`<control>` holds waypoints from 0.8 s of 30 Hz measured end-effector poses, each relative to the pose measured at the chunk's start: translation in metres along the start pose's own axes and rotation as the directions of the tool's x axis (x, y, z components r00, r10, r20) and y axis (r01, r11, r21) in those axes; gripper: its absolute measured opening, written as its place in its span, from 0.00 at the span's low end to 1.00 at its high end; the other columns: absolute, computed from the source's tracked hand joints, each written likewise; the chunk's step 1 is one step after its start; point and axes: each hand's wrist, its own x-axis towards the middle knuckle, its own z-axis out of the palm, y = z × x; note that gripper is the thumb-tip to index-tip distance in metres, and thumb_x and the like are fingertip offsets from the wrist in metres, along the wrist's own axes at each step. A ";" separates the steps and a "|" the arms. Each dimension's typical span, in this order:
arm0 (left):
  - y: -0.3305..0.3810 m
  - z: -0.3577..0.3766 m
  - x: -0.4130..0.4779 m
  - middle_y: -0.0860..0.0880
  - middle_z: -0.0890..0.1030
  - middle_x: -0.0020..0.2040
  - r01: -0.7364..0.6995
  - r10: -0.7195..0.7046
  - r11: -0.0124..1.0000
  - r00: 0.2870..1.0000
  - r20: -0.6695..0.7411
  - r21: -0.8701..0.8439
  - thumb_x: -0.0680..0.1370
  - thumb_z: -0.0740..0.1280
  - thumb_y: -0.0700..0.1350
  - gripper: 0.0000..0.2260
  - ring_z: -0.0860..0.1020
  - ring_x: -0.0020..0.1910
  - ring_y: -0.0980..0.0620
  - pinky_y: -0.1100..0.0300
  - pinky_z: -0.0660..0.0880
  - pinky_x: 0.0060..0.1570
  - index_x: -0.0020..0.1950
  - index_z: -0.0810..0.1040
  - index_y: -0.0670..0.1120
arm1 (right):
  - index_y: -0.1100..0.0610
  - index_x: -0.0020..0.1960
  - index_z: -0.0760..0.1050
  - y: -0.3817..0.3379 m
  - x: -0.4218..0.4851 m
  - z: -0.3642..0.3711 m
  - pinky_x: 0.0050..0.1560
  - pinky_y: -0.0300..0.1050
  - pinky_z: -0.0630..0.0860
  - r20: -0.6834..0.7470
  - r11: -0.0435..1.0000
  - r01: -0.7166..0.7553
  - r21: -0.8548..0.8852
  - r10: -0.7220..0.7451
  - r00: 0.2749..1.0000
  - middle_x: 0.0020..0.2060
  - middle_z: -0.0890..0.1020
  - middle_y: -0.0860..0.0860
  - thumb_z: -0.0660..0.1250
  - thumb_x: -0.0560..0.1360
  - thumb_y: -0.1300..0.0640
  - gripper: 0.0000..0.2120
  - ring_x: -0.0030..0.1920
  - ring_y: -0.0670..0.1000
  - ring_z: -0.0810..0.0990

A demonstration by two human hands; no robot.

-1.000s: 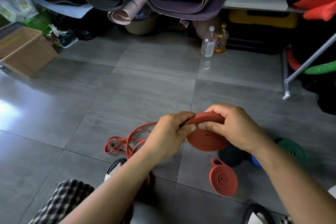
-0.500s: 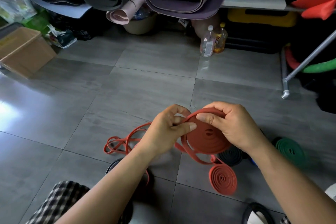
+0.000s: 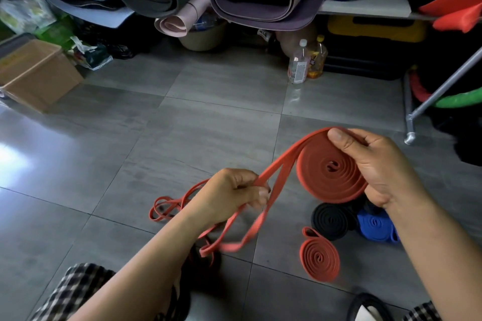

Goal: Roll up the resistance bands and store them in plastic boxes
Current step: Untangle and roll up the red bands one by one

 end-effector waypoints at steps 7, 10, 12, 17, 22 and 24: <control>-0.014 -0.027 -0.004 0.56 0.79 0.30 0.097 -0.097 0.988 0.995 -0.006 0.121 0.71 0.70 0.33 0.08 0.76 0.32 0.64 0.73 0.71 0.39 0.36 0.79 0.45 | 0.53 0.34 0.82 -0.009 0.008 -0.027 0.29 0.36 0.77 -0.142 0.998 -0.031 0.049 0.038 0.989 0.28 0.83 0.46 0.78 0.34 0.34 0.34 0.28 0.42 0.80; -0.028 -0.031 -0.004 0.61 0.77 0.27 0.117 -0.132 0.941 0.991 0.027 0.317 0.69 0.70 0.31 0.12 0.73 0.29 0.66 0.72 0.69 0.37 0.35 0.77 0.49 | 0.56 0.39 0.79 -0.013 0.007 -0.036 0.29 0.38 0.78 -0.201 0.999 -0.021 0.041 0.029 0.979 0.29 0.83 0.46 0.78 0.34 0.34 0.40 0.29 0.43 0.80; -0.036 -0.030 -0.003 0.63 0.75 0.27 0.104 -0.126 0.899 0.992 0.023 0.426 0.67 0.70 0.32 0.14 0.72 0.30 0.64 0.68 0.69 0.37 0.34 0.74 0.50 | 0.55 0.37 0.80 -0.018 0.004 -0.039 0.28 0.38 0.77 -0.216 0.999 -0.019 0.030 0.025 0.976 0.29 0.83 0.46 0.79 0.39 0.37 0.33 0.29 0.43 0.81; -0.044 -0.028 -0.002 0.57 0.76 0.31 0.100 -0.058 0.781 0.995 -0.087 0.617 0.70 0.67 0.41 0.11 0.76 0.38 0.47 0.57 0.72 0.41 0.33 0.71 0.57 | 0.54 0.38 0.75 -0.028 0.000 -0.043 0.26 0.34 0.75 -0.267 0.998 0.028 0.062 -0.010 0.964 0.24 0.81 0.43 0.76 0.43 0.40 0.28 0.26 0.40 0.79; -0.041 -0.046 0.002 0.37 0.80 0.40 0.124 0.118 0.877 0.881 -0.459 0.464 0.77 0.58 0.38 0.05 0.79 0.36 0.36 0.44 0.77 0.39 0.47 0.63 0.45 | 0.54 0.39 0.74 -0.026 0.002 -0.050 0.27 0.34 0.75 -0.291 0.998 0.050 0.030 -0.039 0.956 0.24 0.80 0.43 0.74 0.47 0.41 0.26 0.25 0.40 0.78; -0.042 -0.055 0.003 0.37 0.79 0.40 0.185 0.046 0.901 0.859 -0.510 0.393 0.77 0.56 0.37 0.06 0.80 0.33 0.37 0.43 0.78 0.38 0.48 0.61 0.46 | 0.54 0.39 0.75 -0.024 0.002 -0.050 0.29 0.35 0.76 -0.281 0.997 0.077 0.015 -0.070 0.957 0.25 0.81 0.43 0.75 0.47 0.40 0.27 0.26 0.40 0.78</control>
